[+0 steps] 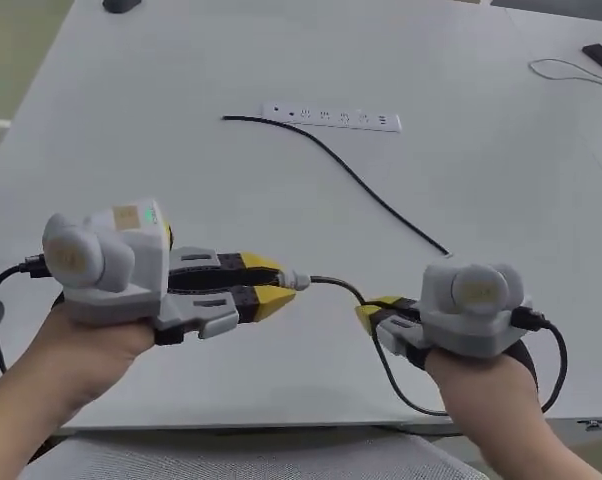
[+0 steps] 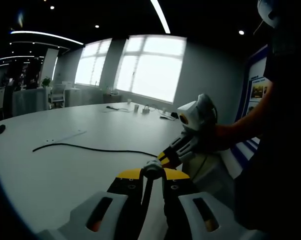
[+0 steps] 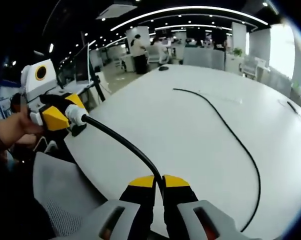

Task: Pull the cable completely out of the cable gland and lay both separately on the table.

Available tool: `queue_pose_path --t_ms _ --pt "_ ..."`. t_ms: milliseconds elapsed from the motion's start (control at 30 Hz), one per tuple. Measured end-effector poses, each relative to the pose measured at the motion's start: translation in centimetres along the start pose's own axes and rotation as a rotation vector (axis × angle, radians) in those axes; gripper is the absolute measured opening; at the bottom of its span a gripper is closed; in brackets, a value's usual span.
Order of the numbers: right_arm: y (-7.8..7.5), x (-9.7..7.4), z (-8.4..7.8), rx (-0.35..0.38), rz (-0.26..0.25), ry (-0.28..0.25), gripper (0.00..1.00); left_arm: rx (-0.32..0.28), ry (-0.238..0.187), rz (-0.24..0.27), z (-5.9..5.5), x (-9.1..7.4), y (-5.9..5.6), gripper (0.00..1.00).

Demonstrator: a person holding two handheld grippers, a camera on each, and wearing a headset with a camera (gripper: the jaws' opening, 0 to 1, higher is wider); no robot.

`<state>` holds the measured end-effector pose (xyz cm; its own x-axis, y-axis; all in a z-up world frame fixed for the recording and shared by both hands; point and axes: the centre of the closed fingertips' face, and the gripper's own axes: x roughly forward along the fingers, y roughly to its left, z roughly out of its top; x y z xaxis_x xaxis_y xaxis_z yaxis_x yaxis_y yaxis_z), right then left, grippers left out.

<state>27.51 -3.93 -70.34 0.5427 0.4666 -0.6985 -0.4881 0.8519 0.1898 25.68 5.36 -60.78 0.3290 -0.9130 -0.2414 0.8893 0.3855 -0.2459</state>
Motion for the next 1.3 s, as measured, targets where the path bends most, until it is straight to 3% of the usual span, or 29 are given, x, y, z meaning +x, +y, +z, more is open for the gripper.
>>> queue_pose_path --t_ms 200,600,767,833,1133,1233,1300 --pt "-0.2 0.3 -0.8 0.037 0.003 0.018 0.0 -0.002 0.004 -0.005 0.0 0.1 0.1 0.15" --pt "0.0 0.0 -0.6 0.005 0.011 0.014 0.0 -0.004 0.001 -0.005 0.2 0.0 0.2 0.15" --pt "0.4 -0.3 -0.5 -0.056 0.02 0.019 0.01 -0.001 -0.002 0.001 0.3 0.0 0.4 0.15" --pt "0.5 -0.5 -0.3 -0.126 0.02 0.011 0.01 0.0 -0.004 0.004 0.4 -0.1 0.5 0.15" --pt "1.2 -1.3 0.9 -0.211 0.017 -0.017 0.06 -0.003 -0.011 0.007 0.8 -0.3 0.4 0.15" --pt "2.0 -1.6 1.6 -0.284 0.03 -0.029 0.11 -0.001 -0.01 0.006 0.8 -0.4 0.3 0.15" --pt "3.0 -2.0 2.8 -0.364 0.053 -0.075 0.15 0.0 -0.008 0.007 0.8 -0.4 0.2 0.15"
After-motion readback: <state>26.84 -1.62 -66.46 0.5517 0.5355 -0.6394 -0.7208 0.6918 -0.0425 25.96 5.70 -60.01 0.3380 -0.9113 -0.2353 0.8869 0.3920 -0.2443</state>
